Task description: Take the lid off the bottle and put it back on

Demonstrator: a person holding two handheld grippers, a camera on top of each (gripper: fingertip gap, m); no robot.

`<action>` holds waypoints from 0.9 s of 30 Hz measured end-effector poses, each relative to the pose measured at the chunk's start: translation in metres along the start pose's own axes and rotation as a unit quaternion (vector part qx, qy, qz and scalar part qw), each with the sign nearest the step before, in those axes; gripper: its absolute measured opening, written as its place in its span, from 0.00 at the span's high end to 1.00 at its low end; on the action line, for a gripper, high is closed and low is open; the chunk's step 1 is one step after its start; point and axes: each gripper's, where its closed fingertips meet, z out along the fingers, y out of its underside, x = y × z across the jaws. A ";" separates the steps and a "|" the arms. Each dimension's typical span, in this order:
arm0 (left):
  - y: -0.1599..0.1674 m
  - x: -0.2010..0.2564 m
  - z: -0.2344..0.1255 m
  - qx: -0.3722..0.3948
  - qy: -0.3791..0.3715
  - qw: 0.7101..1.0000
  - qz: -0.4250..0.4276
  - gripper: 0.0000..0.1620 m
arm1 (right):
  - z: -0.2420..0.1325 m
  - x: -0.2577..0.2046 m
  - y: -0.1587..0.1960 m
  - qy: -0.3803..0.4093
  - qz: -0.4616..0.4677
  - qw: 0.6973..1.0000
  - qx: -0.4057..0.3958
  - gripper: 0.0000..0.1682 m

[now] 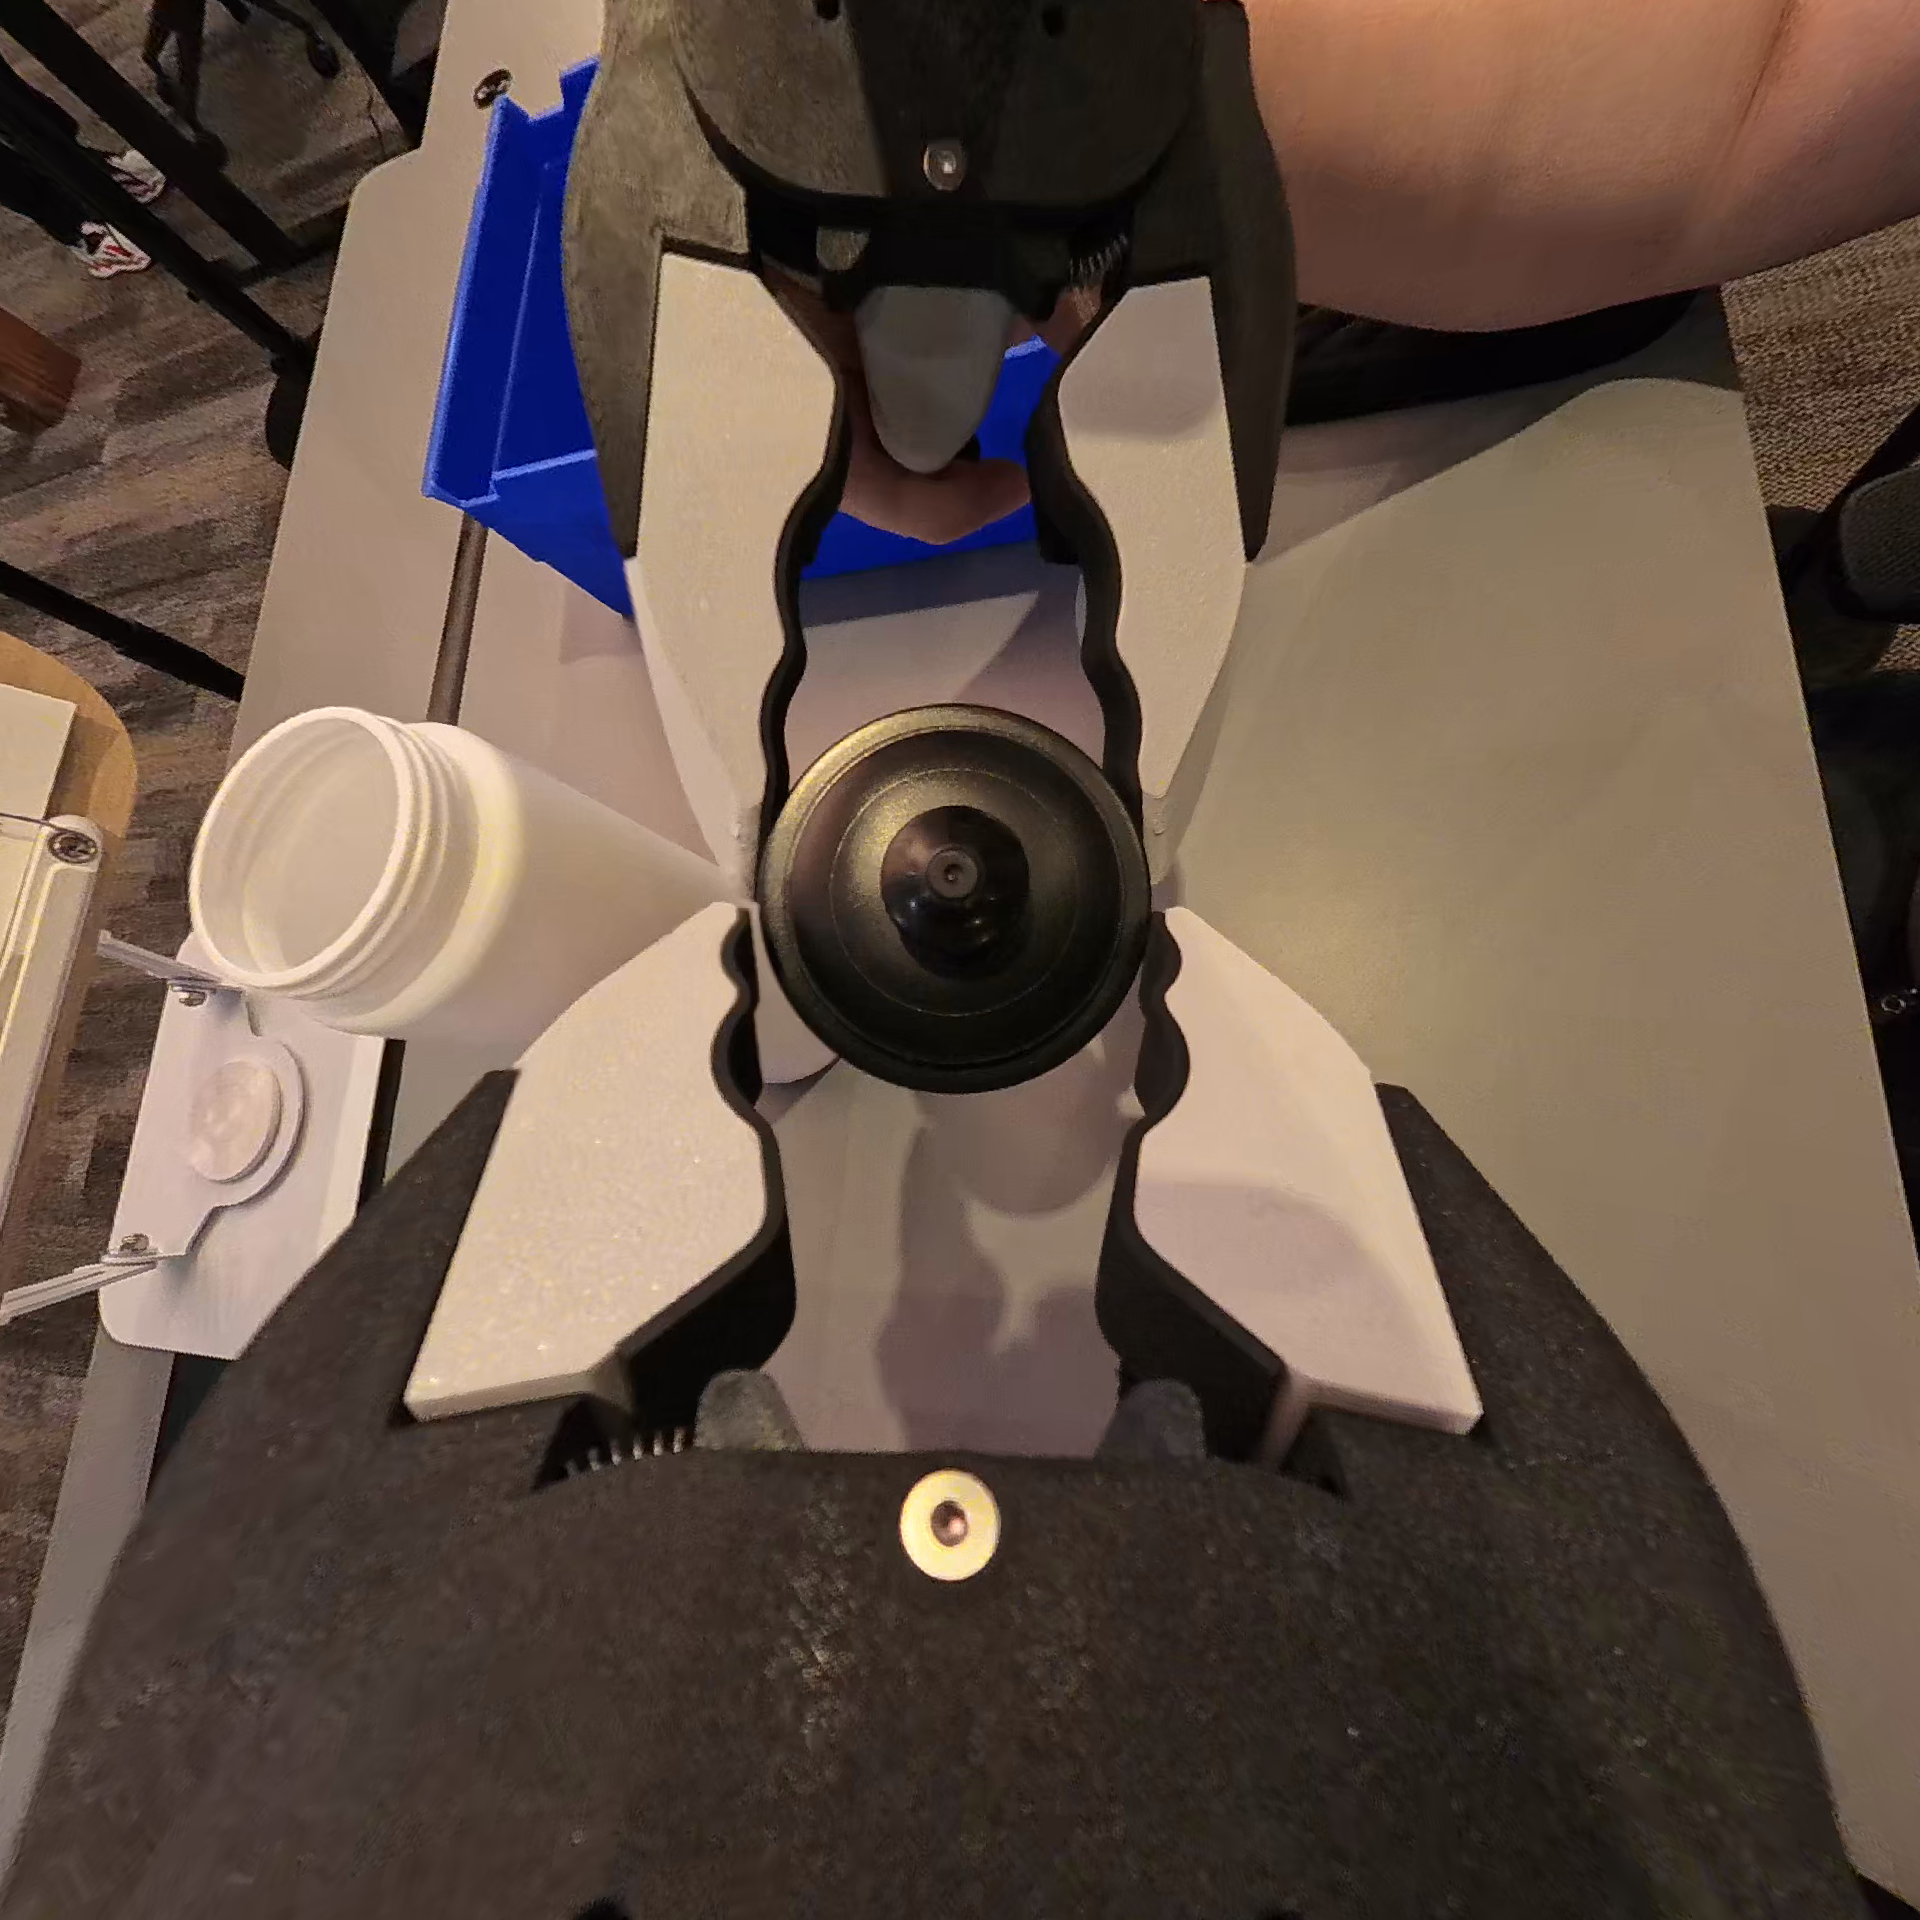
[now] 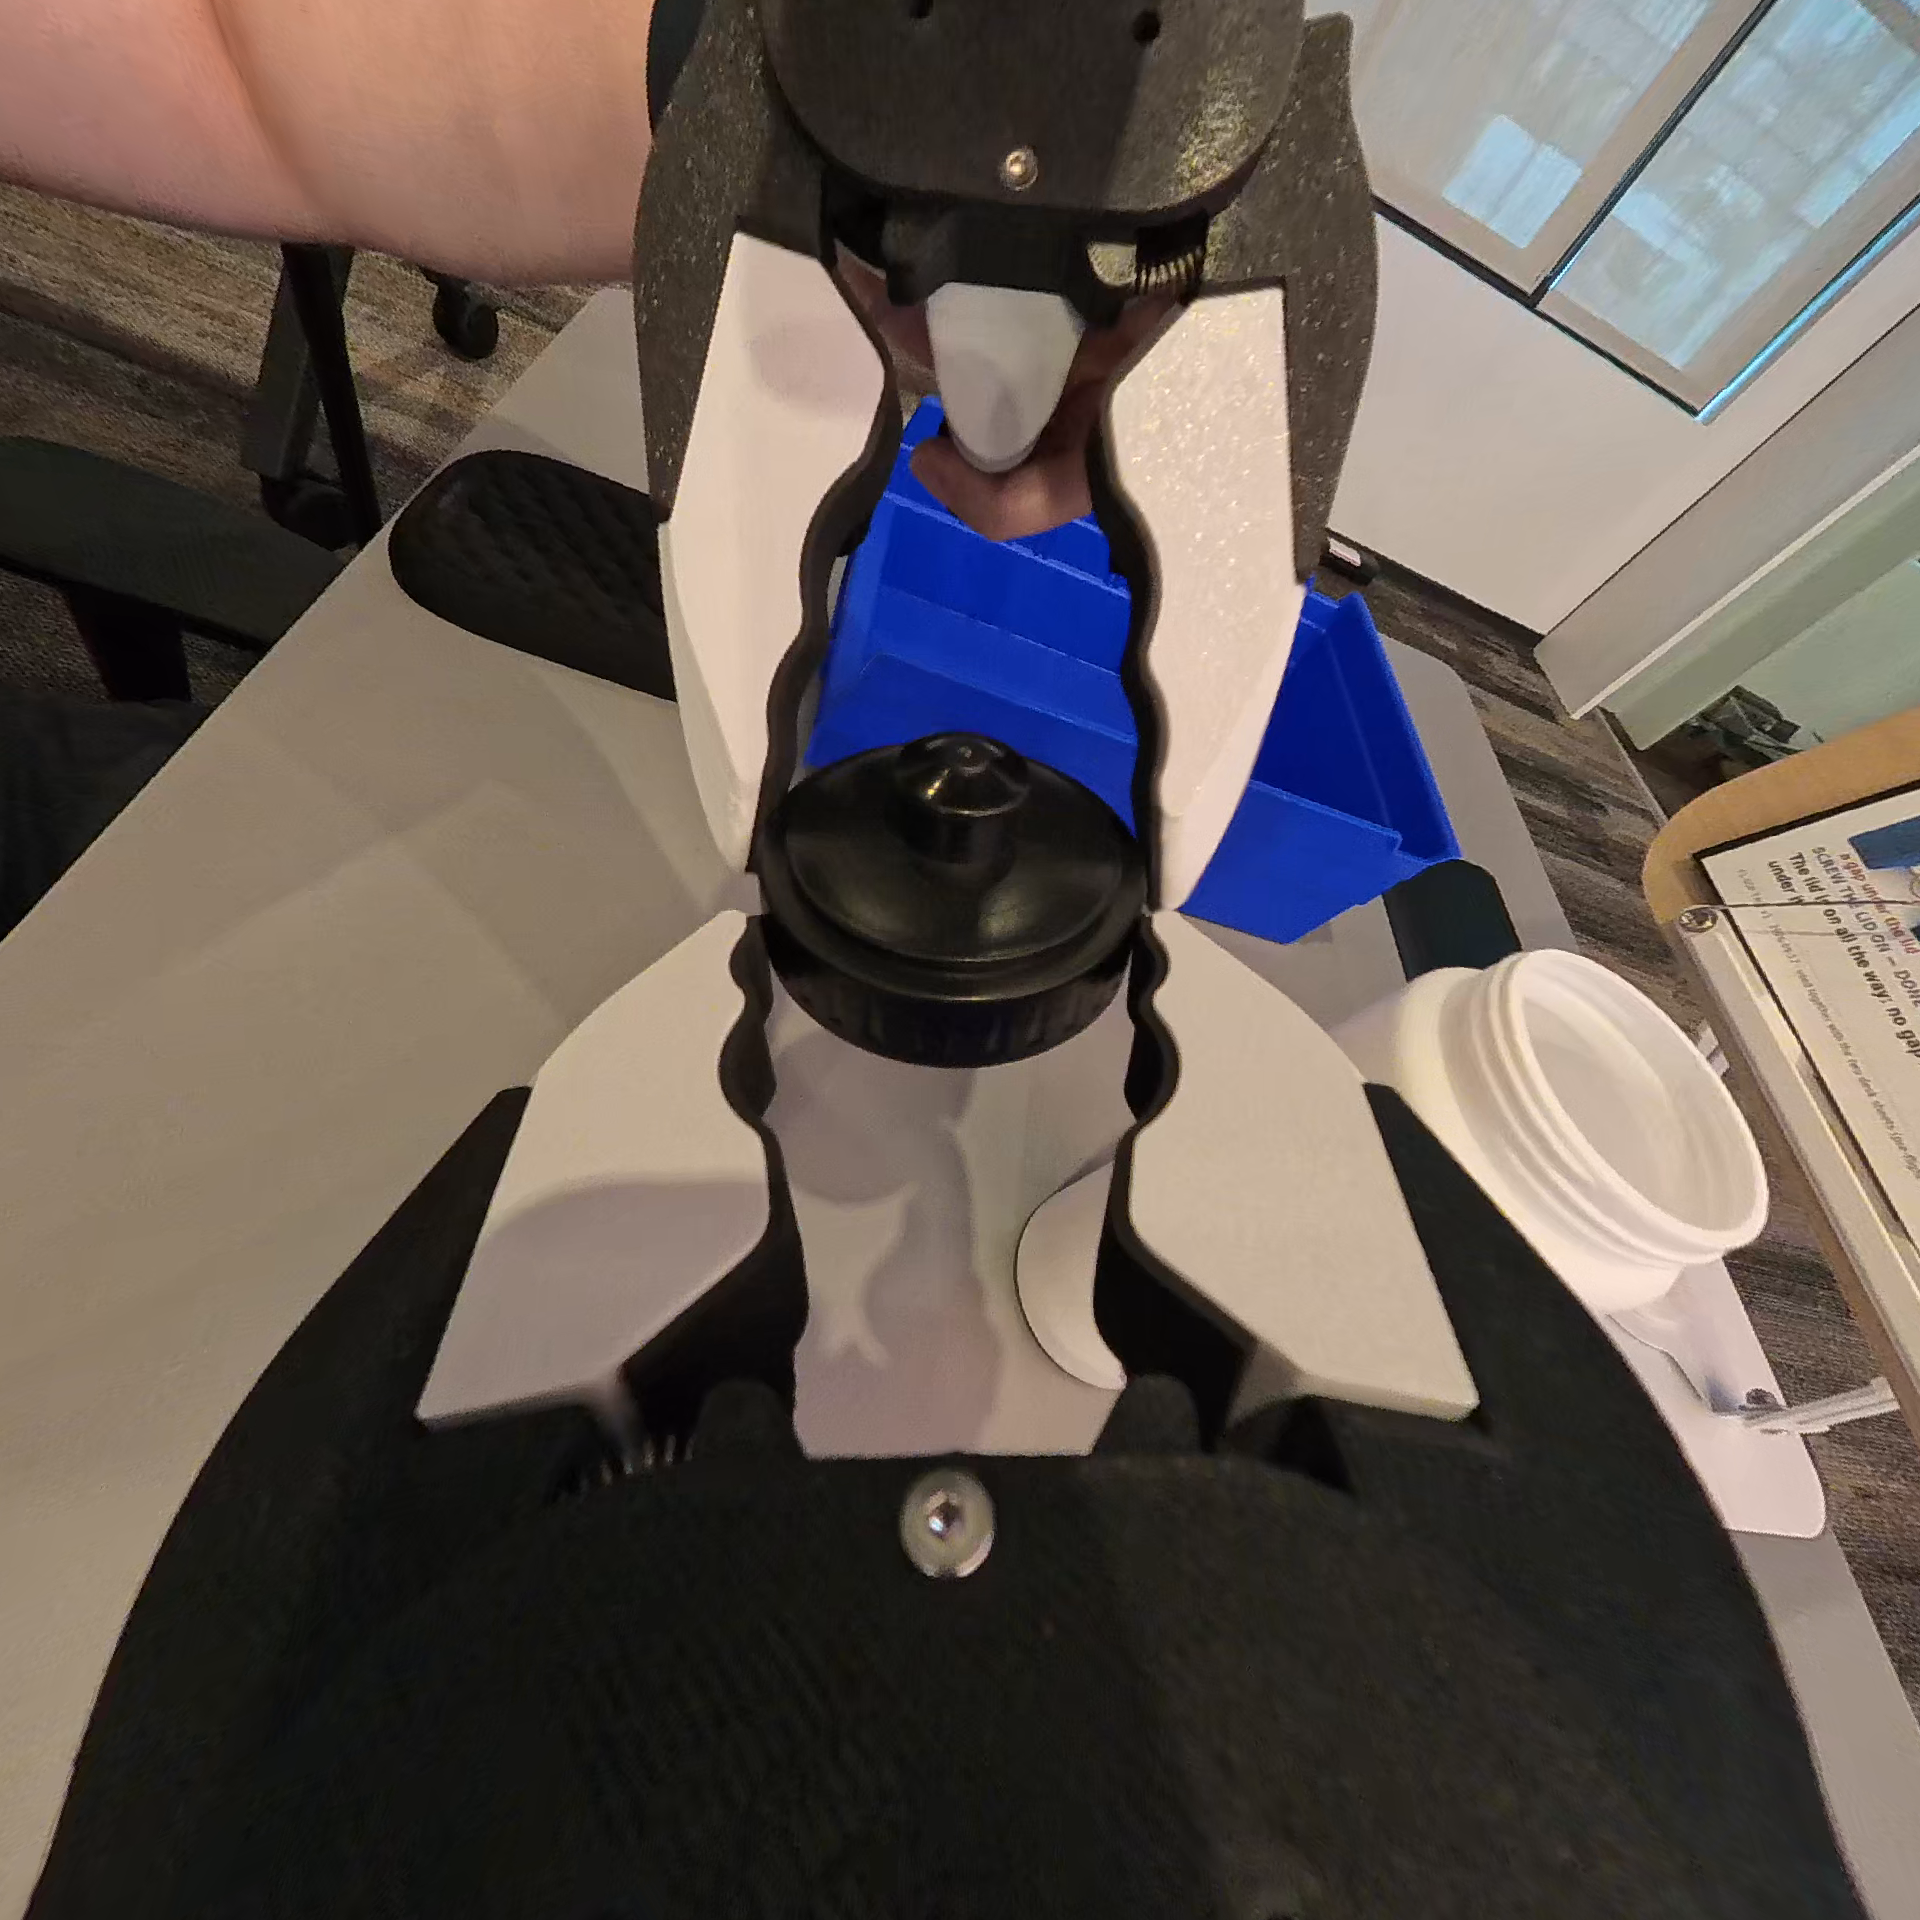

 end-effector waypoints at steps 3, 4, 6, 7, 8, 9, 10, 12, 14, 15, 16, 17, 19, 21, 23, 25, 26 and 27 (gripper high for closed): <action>0.000 -0.007 -0.004 0.011 -0.014 1.000 -0.016 0.52 | -0.002 0.002 0.000 0.006 -0.003 1.000 0.002 0.60; 0.000 -0.009 -0.006 0.018 -0.019 0.999 -0.023 0.51 | -0.003 0.003 -0.001 0.009 -0.003 1.000 0.004 0.60; 0.003 -0.015 -0.011 0.027 -0.031 0.999 -0.034 0.49 | -0.005 0.006 -0.001 0.014 -0.003 1.000 0.009 0.60; 0.004 -0.016 -0.013 0.033 -0.035 0.998 -0.039 0.49 | -0.007 0.008 -0.002 0.018 -0.004 1.000 0.010 0.60; 0.005 -0.018 -0.016 0.042 -0.038 0.997 -0.046 0.49 | -0.010 0.010 -0.002 0.022 -0.005 1.000 0.010 0.60; 0.006 -0.021 -0.019 0.053 -0.046 0.996 -0.057 0.48 | -0.014 0.013 -0.002 0.028 -0.006 1.000 0.010 0.59; 0.007 -0.027 -0.021 0.066 -0.062 0.993 -0.073 0.47 | -0.019 0.017 -0.003 0.036 -0.005 0.999 0.014 0.59; 0.010 -0.042 -0.022 0.107 -0.101 0.981 -0.125 0.43 | -0.034 0.027 -0.008 0.056 0.002 0.998 0.032 0.59; 0.019 -0.054 -0.016 0.139 -0.141 0.964 -0.177 0.37 | -0.054 0.039 -0.015 0.082 0.014 0.995 0.055 0.59; 0.025 -0.060 -0.012 0.152 -0.163 0.955 -0.196 0.34 | -0.064 0.045 -0.019 0.098 0.019 0.993 0.066 0.59; 0.029 -0.065 -0.007 0.173 -0.185 0.943 -0.216 0.30 | -0.075 0.051 -0.022 0.113 0.023 0.990 0.077 0.59; 0.032 -0.069 -0.002 0.195 -0.205 0.929 -0.238 0.28 | -0.085 0.056 -0.025 0.128 0.028 0.988 0.087 0.59; 0.038 -0.076 0.011 0.241 -0.232 0.899 -0.282 0.24 | -0.103 0.065 -0.030 0.156 0.038 0.981 0.104 0.59; 0.042 -0.079 0.029 0.263 -0.239 0.883 -0.307 0.19 | -0.118 0.073 -0.032 0.179 0.046 0.976 0.113 0.60; 0.049 -0.088 0.045 0.251 -0.262 0.878 -0.311 0.17 | -0.128 0.078 -0.033 0.195 0.052 0.972 0.121 0.60; 0.052 -0.098 0.057 0.235 -0.287 0.881 -0.293 0.15 | -0.136 0.081 -0.033 0.202 0.060 0.969 0.131 0.59; 0.052 -0.102 0.061 0.233 -0.295 0.881 -0.286 0.15 | -0.138 0.082 -0.034 0.203 0.064 0.968 0.135 0.59; 0.052 -0.106 0.065 0.235 -0.294 0.881 -0.286 0.16 | -0.140 0.082 -0.033 0.203 0.067 0.967 0.137 0.59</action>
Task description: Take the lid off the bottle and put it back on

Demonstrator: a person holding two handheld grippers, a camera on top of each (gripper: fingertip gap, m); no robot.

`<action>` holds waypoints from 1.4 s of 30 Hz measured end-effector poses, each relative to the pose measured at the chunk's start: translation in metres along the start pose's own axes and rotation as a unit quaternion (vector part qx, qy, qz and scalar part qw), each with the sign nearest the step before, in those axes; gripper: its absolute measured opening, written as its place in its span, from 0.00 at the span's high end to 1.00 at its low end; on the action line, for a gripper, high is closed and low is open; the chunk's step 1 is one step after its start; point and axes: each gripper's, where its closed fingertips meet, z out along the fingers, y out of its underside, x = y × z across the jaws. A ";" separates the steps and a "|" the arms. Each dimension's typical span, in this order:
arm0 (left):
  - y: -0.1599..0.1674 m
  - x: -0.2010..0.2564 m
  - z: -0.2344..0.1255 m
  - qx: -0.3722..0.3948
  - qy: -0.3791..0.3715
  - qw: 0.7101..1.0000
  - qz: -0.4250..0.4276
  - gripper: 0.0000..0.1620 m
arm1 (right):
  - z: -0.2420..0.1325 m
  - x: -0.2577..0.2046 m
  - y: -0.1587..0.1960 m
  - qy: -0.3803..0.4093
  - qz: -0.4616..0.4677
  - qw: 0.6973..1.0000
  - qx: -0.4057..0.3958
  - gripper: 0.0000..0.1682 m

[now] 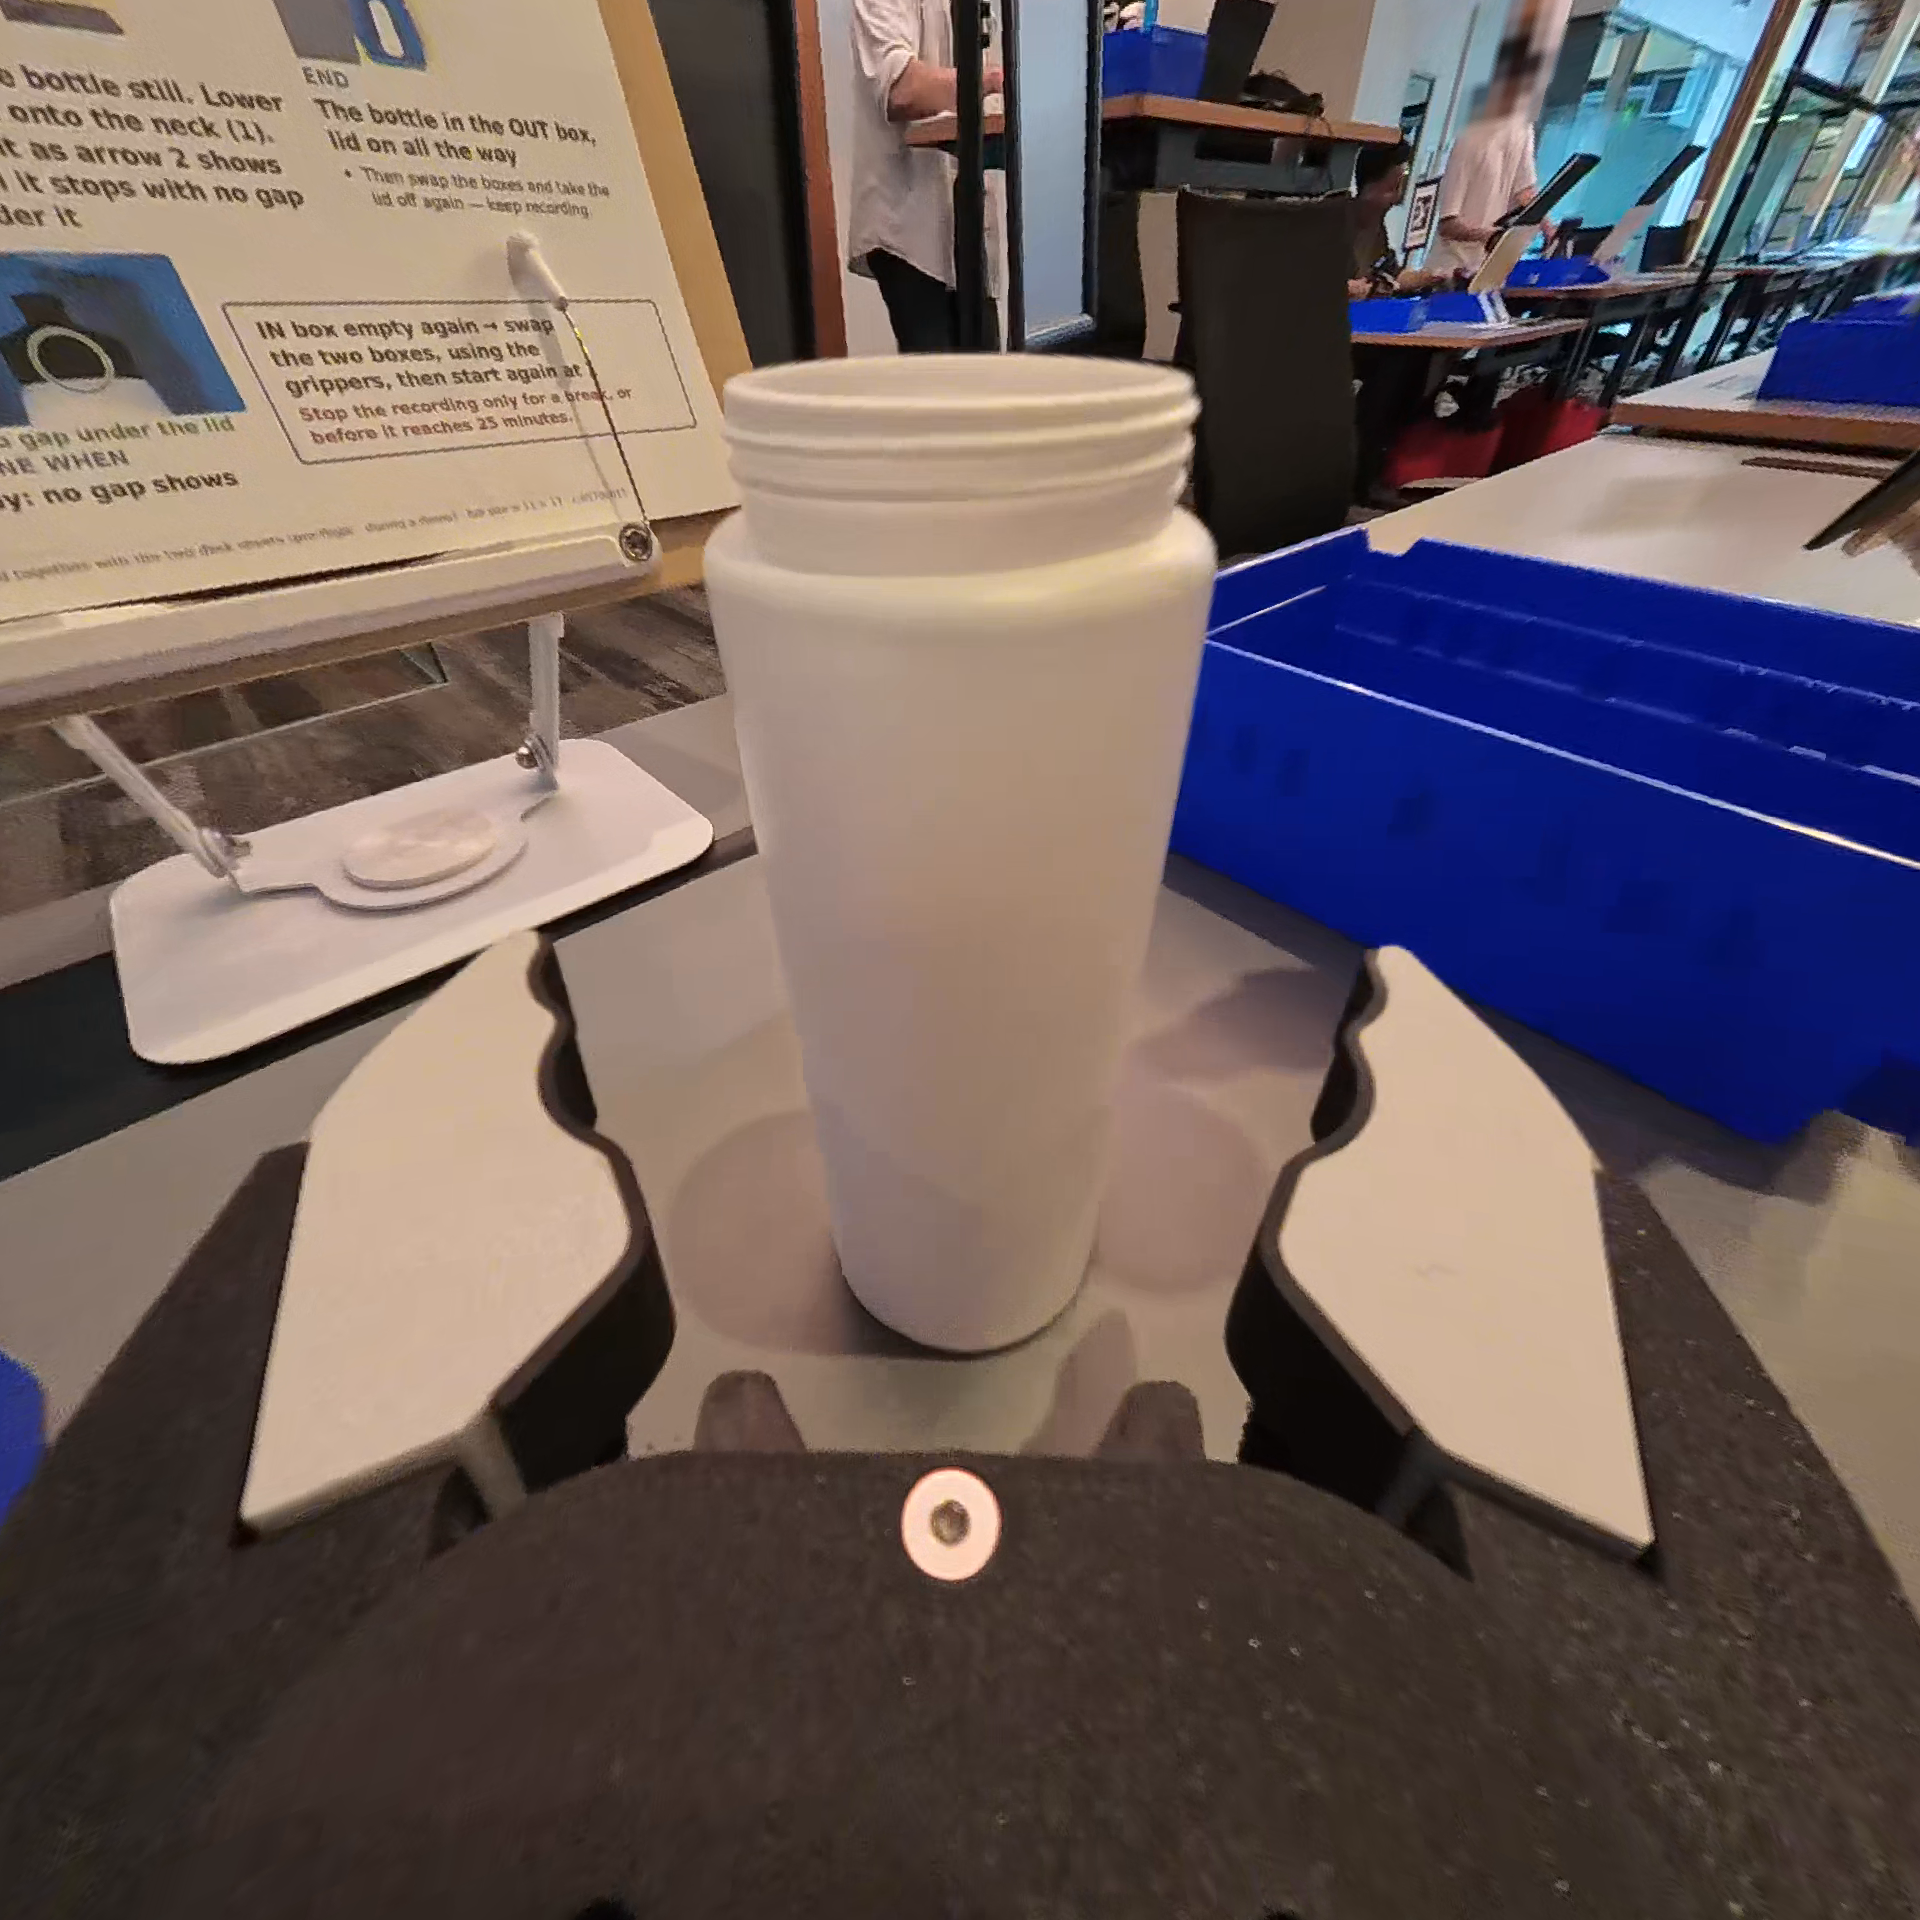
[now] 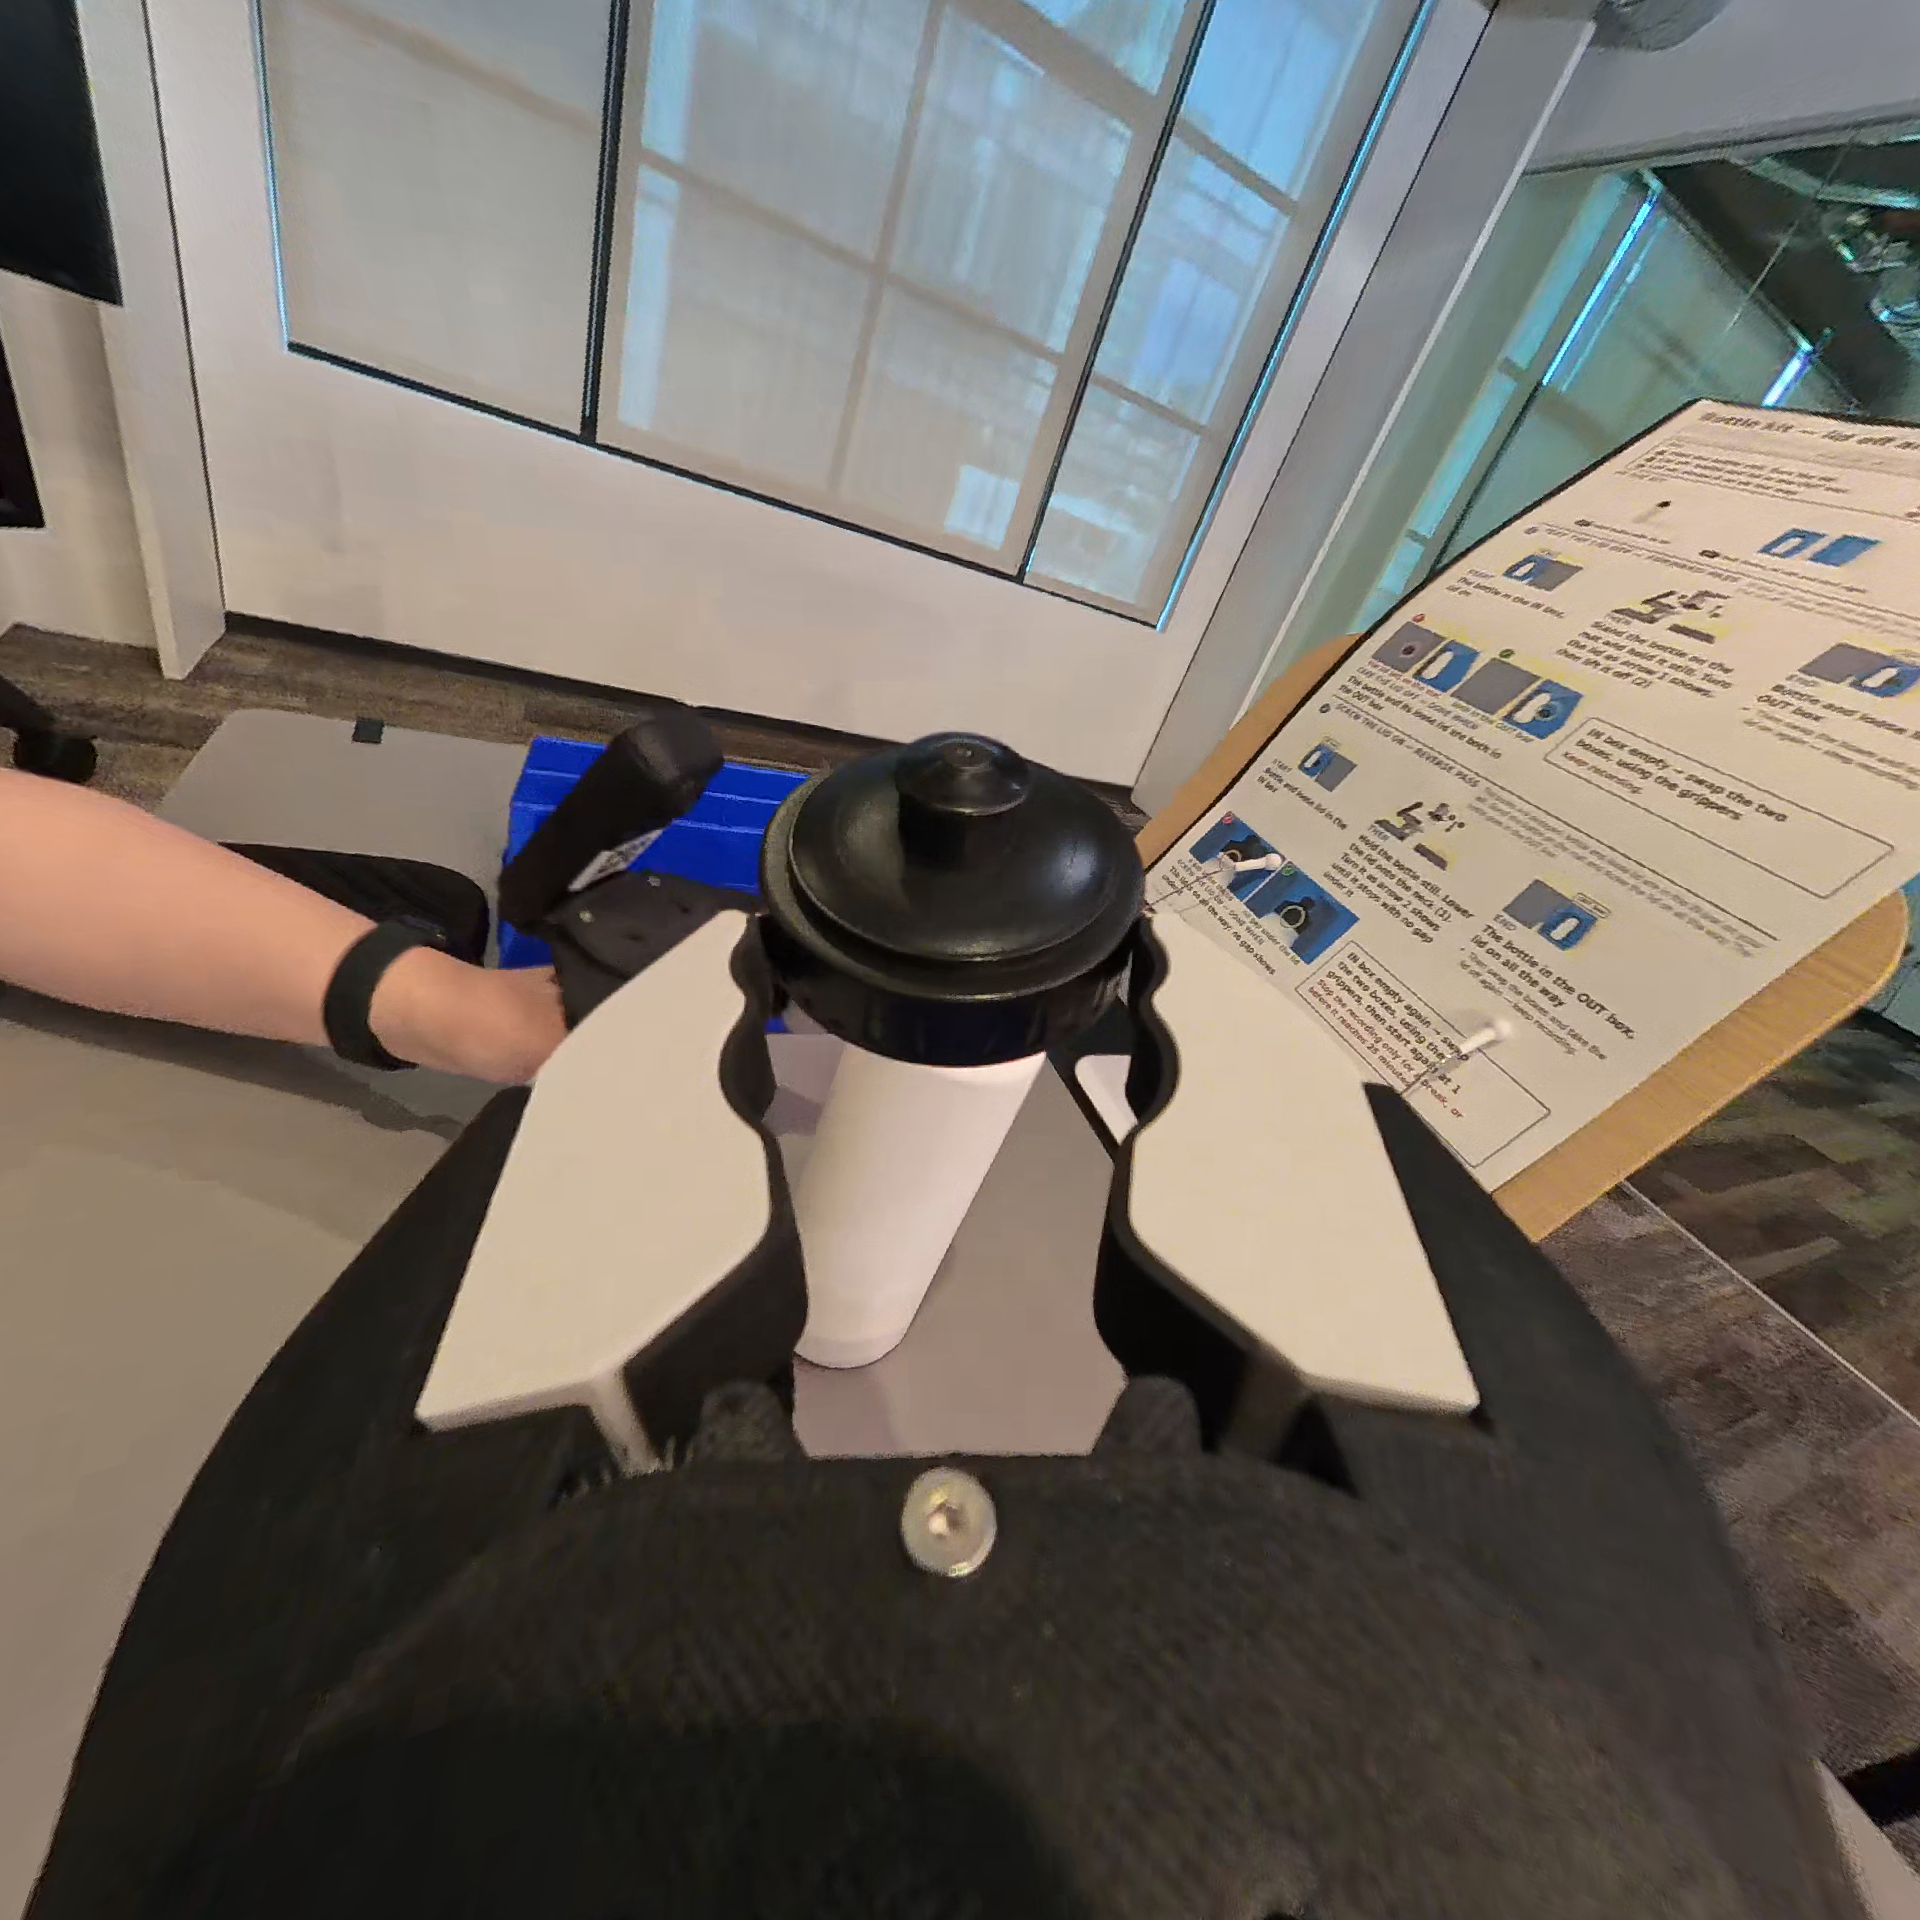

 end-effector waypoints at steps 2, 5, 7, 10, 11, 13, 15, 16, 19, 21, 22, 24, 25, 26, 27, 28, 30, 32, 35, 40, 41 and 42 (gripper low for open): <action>0.001 -0.001 0.008 0.002 0.012 1.000 -0.009 0.19 | -0.001 0.002 0.000 0.003 0.000 1.000 0.000 0.59; 0.004 -0.004 0.016 0.002 0.031 0.999 -0.017 0.22 | -0.001 0.003 0.001 0.003 0.000 1.000 -0.001 0.59; 0.006 -0.006 0.019 0.005 0.042 0.999 -0.024 0.23 | -0.001 0.004 0.002 0.003 0.000 1.000 -0.003 0.59; 0.010 -0.009 0.026 0.000 0.049 0.999 -0.021 0.24 | -0.001 0.005 0.004 0.004 0.002 1.000 -0.006 0.59; 0.012 -0.008 0.028 -0.001 0.053 0.998 -0.020 0.23 | -0.001 0.006 0.005 0.005 0.004 1.000 -0.007 0.59; 0.014 -0.004 0.030 -0.003 0.061 0.998 -0.013 0.23 | -0.001 0.007 0.007 0.006 0.006 1.000 -0.010 0.59; 0.014 -0.002 0.031 -0.002 0.065 0.998 -0.001 0.27 | 0.000 0.008 0.009 0.006 0.007 1.000 -0.013 0.59; 0.013 -0.002 0.031 -0.001 0.068 0.998 0.001 0.29 | 0.000 0.009 0.010 0.006 0.008 1.000 -0.014 0.59; 0.011 0.002 0.031 0.008 0.086 0.996 -0.012 0.38 | 0.002 0.009 0.014 0.005 0.010 1.000 -0.019 0.59; 0.011 0.004 0.034 0.006 0.093 0.995 -0.020 0.37 | 0.003 0.009 0.016 0.005 0.010 1.000 -0.022 0.59; 0.011 0.004 0.035 0.007 0.094 0.995 -0.022 0.37 | 0.004 0.009 0.017 0.004 0.011 1.000 -0.023 0.59; 0.010 0.007 0.037 0.008 0.099 0.995 -0.024 0.36 | 0.005 0.009 0.020 0.003 0.013 1.000 -0.026 0.59; 0.009 0.009 0.038 0.011 0.103 0.994 -0.025 0.38 | 0.006 0.009 0.021 0.002 0.014 1.000 -0.028 0.59; 0.009 0.011 0.038 0.012 0.105 0.994 -0.025 0.42 | 0.007 0.010 0.023 0.001 0.016 0.999 -0.031 0.59; 0.009 0.011 0.039 0.012 0.103 0.994 -0.026 0.42 | 0.008 0.010 0.025 0.000 0.019 0.999 -0.034 0.59; 0.009 0.012 0.039 0.014 0.102 0.994 -0.027 0.42 | 0.009 0.009 0.028 -0.002 0.023 0.999 -0.039 0.59; 0.009 0.014 0.037 0.015 0.105 0.994 -0.029 0.42 | 0.013 0.009 0.033 -0.007 0.035 0.998 -0.046 0.59; 0.009 0.020 0.034 0.009 0.115 0.993 -0.035 0.43 | 0.018 0.006 0.038 -0.018 0.055 0.997 -0.054 0.59; 0.011 0.029 0.026 -0.003 0.131 0.991 -0.035 0.43 | 0.030 -0.004 0.045 -0.044 0.090 0.993 -0.059 0.59; 0.017 0.052 0.002 -0.023 0.171 0.985 -0.005 0.43 | 0.050 -0.026 0.056 -0.084 0.105 0.988 -0.070 0.59; 0.018 0.058 -0.003 -0.024 0.181 0.983 0.003 0.43 | 0.054 -0.031 0.059 -0.090 0.104 0.987 -0.078 0.59; 0.019 0.064 -0.008 -0.026 0.194 0.981 0.009 0.43 | 0.057 -0.035 0.061 -0.093 0.104 0.986 -0.087 0.59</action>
